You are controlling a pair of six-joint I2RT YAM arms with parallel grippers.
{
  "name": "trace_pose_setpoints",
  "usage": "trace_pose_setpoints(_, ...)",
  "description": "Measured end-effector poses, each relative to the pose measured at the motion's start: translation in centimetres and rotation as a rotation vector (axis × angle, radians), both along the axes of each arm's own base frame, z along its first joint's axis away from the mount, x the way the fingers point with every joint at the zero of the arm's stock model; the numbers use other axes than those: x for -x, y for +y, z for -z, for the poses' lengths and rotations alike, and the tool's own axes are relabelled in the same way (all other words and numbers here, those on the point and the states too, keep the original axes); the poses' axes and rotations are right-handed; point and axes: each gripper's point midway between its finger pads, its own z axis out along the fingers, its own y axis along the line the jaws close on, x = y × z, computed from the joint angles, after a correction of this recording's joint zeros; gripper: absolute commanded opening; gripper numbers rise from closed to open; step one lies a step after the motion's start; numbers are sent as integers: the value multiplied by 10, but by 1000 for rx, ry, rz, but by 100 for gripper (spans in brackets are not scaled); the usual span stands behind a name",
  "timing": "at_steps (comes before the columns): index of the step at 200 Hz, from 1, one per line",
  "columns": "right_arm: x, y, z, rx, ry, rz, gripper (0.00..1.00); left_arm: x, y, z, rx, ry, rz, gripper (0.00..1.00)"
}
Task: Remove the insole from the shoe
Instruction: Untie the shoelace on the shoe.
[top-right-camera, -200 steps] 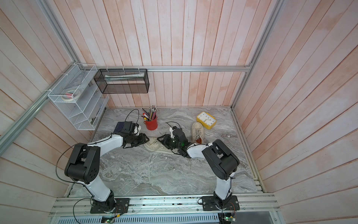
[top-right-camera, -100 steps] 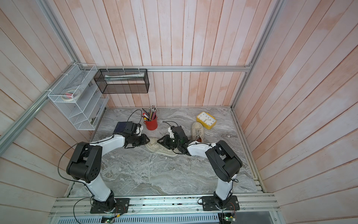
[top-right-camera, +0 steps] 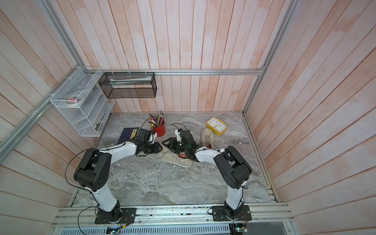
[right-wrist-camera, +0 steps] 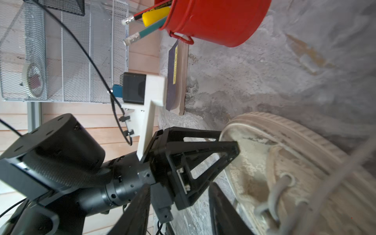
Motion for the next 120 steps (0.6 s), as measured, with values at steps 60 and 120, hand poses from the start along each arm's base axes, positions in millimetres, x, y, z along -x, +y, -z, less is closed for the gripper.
trace_pose_setpoints(60,19,-41,-56,133,-88,96,46,-1,0,0,4,2,-8,40)
trace_pose_setpoints(120,31,-50,-5,508,-155,-56,32,-1,0,-1,4,-3,-10,40)
